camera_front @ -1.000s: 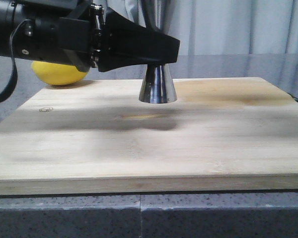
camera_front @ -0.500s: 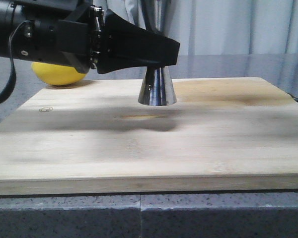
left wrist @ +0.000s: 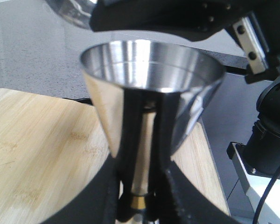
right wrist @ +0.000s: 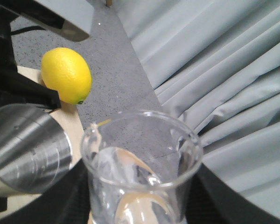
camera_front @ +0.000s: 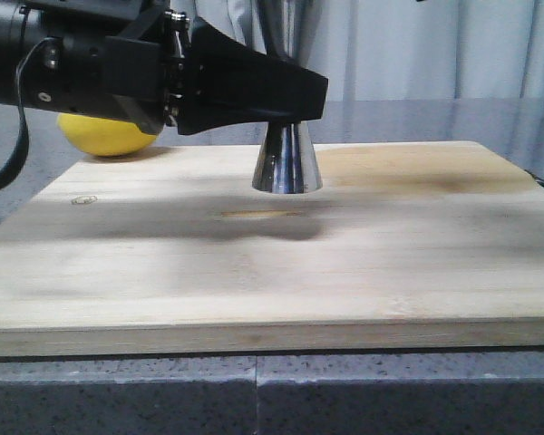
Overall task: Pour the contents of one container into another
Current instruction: 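Position the beaker spout above the jigger cup and tilt it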
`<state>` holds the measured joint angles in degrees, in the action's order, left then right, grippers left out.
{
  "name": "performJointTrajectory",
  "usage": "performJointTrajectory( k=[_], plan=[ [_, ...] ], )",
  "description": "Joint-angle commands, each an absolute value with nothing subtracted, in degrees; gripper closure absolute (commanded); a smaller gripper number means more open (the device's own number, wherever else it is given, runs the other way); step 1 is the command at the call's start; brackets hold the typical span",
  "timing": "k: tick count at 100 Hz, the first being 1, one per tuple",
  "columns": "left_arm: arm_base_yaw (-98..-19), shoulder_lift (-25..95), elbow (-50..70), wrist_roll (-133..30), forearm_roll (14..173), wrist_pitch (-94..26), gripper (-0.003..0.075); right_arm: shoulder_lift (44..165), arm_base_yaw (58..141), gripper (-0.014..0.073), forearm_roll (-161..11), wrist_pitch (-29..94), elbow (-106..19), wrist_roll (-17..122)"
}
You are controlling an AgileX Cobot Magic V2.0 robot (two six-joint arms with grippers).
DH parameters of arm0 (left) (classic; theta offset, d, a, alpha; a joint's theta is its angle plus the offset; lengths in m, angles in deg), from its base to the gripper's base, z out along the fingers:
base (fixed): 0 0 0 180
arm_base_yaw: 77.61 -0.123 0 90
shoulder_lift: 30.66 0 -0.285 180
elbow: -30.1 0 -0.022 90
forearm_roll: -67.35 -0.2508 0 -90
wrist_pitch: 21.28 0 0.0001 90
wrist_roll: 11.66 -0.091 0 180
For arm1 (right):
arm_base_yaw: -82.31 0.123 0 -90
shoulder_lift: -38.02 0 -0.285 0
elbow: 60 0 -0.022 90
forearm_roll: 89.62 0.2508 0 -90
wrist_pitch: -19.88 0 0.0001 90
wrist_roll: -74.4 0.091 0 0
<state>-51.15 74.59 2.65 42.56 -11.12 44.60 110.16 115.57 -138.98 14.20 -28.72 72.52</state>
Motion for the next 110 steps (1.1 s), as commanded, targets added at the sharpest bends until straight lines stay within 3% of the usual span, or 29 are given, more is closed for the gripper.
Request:
performJointTrajectory(
  k=[1,110],
  plan=[
    [-51.2,71.9,4.3,43.2,-9.4,49.1,0.0739,109.3,115.8,0.0399,-140.5,10.1,-31.0,72.3],
    [-51.2,71.9,4.3,43.3,-9.4,49.2,0.0739,109.3,115.8,0.0399,-153.0,9.1,-31.0,72.3]
  ],
)
